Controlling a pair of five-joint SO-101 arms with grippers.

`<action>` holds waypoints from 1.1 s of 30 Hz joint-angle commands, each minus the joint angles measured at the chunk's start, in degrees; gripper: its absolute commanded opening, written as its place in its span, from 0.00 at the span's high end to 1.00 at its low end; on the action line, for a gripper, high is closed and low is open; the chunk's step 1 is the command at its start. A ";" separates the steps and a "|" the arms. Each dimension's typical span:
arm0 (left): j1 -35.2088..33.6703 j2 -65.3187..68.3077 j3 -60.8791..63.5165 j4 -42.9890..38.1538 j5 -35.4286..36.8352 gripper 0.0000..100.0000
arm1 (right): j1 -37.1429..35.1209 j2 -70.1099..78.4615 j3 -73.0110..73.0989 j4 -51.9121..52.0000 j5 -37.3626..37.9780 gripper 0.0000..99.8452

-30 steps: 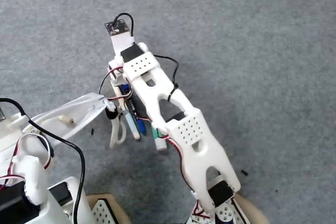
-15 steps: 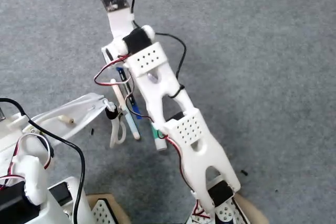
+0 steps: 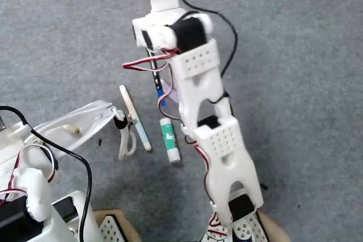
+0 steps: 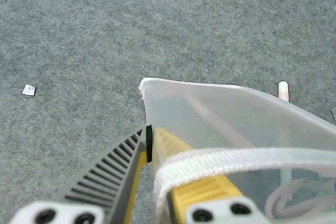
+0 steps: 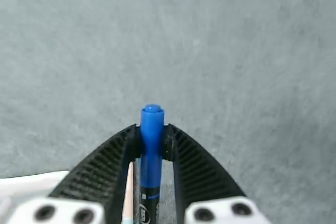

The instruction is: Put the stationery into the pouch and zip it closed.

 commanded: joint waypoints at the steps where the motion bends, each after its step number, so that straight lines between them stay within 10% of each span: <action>1: -0.66 0.00 -0.40 -1.58 0.53 0.97 | -0.09 -8.57 -2.24 0.53 2.46 0.99; 21: -0.66 0.00 -0.40 -1.49 0.44 0.97 | -4.22 -45.41 26.59 0.26 6.68 0.99; 33: -0.40 0.00 -0.40 -1.49 0.44 0.97 | -22.24 -60.70 42.59 0.09 6.51 0.99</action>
